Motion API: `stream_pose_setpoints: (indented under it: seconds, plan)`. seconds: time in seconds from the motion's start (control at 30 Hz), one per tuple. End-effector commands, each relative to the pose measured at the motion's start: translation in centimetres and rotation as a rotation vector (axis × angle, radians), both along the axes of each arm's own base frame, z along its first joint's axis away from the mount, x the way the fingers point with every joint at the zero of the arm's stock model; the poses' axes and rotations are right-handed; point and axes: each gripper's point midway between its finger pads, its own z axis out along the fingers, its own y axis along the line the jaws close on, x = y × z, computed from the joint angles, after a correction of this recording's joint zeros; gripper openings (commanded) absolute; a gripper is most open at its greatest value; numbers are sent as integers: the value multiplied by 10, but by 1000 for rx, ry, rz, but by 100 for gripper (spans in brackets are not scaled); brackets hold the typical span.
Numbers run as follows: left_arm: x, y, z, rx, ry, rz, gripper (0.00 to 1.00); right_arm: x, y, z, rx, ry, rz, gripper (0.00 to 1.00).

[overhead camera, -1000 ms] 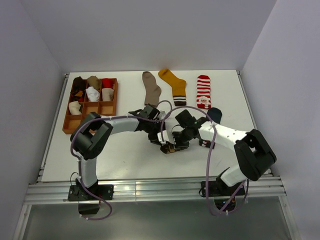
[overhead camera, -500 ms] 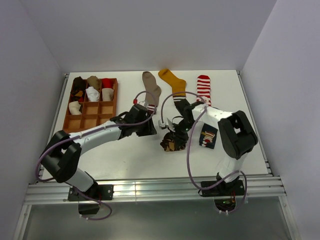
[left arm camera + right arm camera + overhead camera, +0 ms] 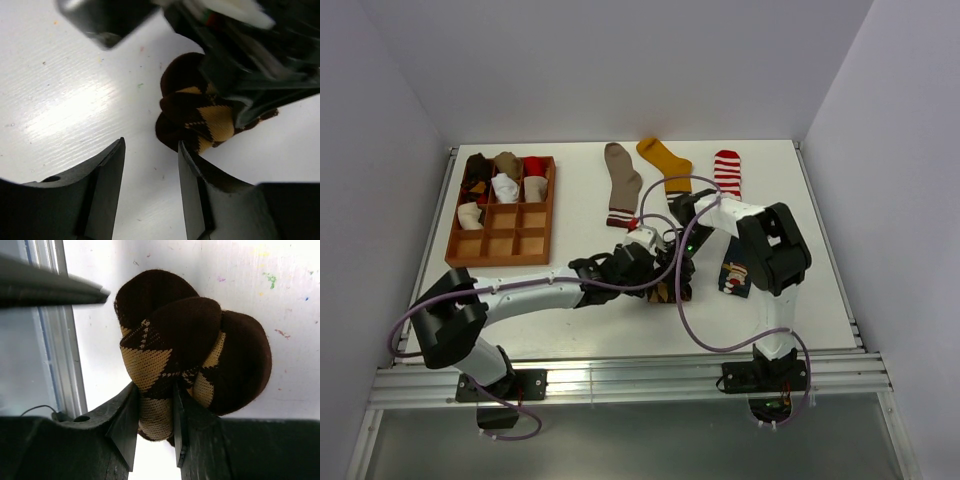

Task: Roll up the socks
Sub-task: Roll the sock at the center of the board.

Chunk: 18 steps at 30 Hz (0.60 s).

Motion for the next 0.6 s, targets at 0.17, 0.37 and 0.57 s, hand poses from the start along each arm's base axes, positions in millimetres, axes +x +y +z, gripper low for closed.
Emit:
stream_pose_setpoints:
  seconds: [0.17, 0.37, 0.57]
  plan:
    - [-3, -43, 25, -20, -162, -203, 56, -1, -18, -24, -129, 59, -15, 28]
    - [-11, -44, 27, -96, -212, -264, 56, 3, -20, -21, -130, 100, -30, 28]
    - [-21, -55, 17, -43, -213, -339, 55, 6, -20, -23, -145, 116, -38, 28]
